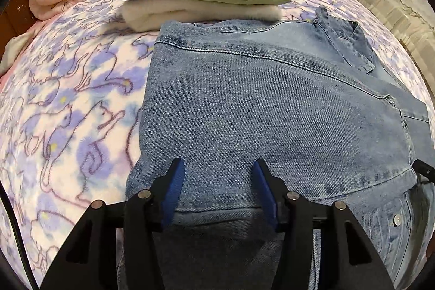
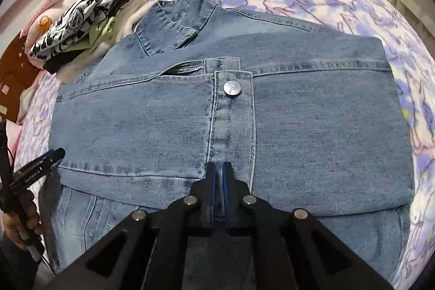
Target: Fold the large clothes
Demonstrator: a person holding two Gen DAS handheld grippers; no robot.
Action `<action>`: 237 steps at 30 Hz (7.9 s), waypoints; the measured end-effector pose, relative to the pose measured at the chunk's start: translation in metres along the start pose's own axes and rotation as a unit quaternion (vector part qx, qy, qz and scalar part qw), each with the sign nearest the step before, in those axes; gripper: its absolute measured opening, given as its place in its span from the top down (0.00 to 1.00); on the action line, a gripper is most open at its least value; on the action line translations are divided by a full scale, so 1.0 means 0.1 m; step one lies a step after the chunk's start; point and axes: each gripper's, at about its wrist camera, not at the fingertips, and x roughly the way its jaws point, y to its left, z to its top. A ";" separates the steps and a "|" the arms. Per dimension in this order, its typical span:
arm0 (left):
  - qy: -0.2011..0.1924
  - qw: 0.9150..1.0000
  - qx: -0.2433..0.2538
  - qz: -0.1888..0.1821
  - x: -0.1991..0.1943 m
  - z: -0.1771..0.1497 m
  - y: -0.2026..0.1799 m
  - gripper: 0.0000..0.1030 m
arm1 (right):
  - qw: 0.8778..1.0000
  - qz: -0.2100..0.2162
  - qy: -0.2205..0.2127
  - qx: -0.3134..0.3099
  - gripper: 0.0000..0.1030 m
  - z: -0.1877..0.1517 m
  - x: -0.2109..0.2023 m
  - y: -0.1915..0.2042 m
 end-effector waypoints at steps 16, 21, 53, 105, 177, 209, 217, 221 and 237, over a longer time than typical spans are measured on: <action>0.005 1.000 -0.007 -0.012 -0.32 -0.06 -0.04 0.46 | 1.000 0.004 -0.003 0.006 0.95 -0.09 -0.25 0.09; -0.007 1.000 0.004 -0.017 -0.57 -0.10 -0.09 0.41 | 1.000 0.003 -0.005 0.011 0.95 -0.15 -0.49 0.10; -0.065 0.996 0.046 -0.049 -2.25 -1.18 -0.14 0.26 | 0.998 -0.032 -0.048 -0.038 0.56 -1.16 -2.07 -0.29; 0.121 0.985 0.015 -0.122 -0.89 -2.06 0.45 0.74 | 0.981 0.067 0.183 -0.012 0.61 -2.04 -0.87 -1.59; 0.137 0.935 0.257 -0.203 0.04 0.31 -1.07 0.40 | 0.968 0.146 0.122 -0.162 0.49 0.42 0.29 -0.46; 0.007 0.982 0.188 -0.023 -1.25 0.08 -0.91 0.94 | 0.994 0.018 -0.042 -0.100 0.97 0.07 -1.08 -0.62; -0.113 0.991 0.069 0.009 -1.79 0.55 -0.14 0.94 | 0.985 0.005 -0.170 0.028 0.97 0.30 -1.73 -1.20; -0.122 0.989 0.062 0.047 -1.53 0.79 -0.20 0.94 | 0.979 0.017 -0.191 0.065 0.97 0.56 -1.66 -1.28; -0.063 0.995 -0.011 0.073 0.31 1.31 -0.25 0.90 | 0.981 -0.044 -0.129 0.137 0.98 1.39 -0.17 -1.58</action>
